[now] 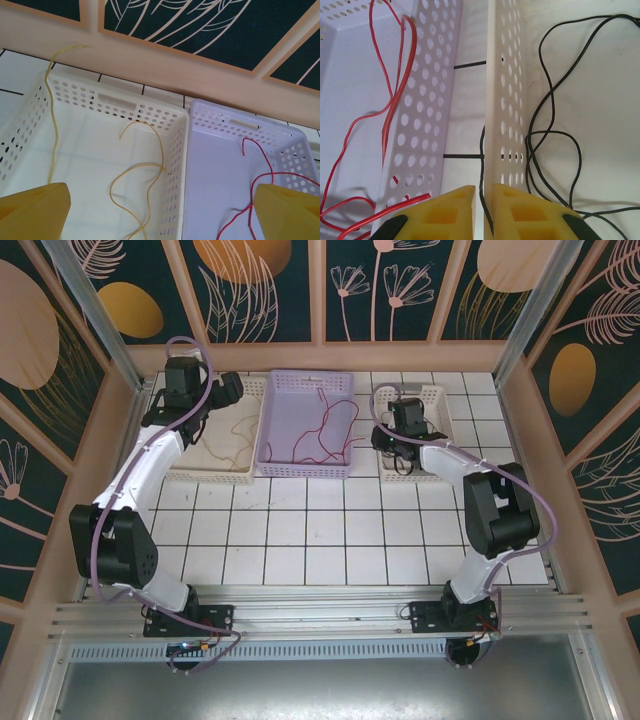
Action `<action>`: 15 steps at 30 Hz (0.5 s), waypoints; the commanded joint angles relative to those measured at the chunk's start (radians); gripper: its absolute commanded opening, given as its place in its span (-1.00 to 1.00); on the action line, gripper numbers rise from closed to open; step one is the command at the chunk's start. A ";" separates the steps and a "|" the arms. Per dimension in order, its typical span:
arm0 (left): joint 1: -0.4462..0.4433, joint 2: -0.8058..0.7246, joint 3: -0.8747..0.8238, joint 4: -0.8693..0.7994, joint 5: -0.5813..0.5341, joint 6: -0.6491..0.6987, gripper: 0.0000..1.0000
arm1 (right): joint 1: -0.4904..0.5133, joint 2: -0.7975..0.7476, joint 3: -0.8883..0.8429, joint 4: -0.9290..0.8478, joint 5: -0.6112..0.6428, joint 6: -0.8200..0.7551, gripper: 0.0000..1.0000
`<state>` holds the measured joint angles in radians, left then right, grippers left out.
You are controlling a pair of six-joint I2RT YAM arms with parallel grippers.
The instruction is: Untangle the cables
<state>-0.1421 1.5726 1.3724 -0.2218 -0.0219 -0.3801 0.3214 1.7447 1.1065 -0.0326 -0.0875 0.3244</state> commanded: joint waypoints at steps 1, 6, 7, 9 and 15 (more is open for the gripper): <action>0.006 0.017 0.019 -0.010 0.019 -0.016 0.88 | -0.002 0.021 0.018 0.000 0.003 0.011 -0.71; 0.006 0.021 0.023 -0.012 0.020 -0.014 0.88 | -0.004 0.029 0.026 -0.026 0.035 0.003 -0.79; 0.006 0.021 0.023 -0.011 0.020 -0.014 0.87 | -0.003 0.029 0.024 -0.027 0.040 0.002 -0.80; 0.006 0.023 0.025 -0.013 0.019 -0.013 0.88 | -0.002 0.029 0.021 -0.031 0.054 0.004 -0.80; 0.006 0.023 0.025 -0.013 0.019 -0.011 0.88 | -0.002 0.022 0.007 -0.023 0.063 0.008 -1.00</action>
<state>-0.1421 1.5833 1.3727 -0.2222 -0.0078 -0.3801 0.3218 1.7477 1.1095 -0.0322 -0.0689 0.3252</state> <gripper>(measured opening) 0.937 0.043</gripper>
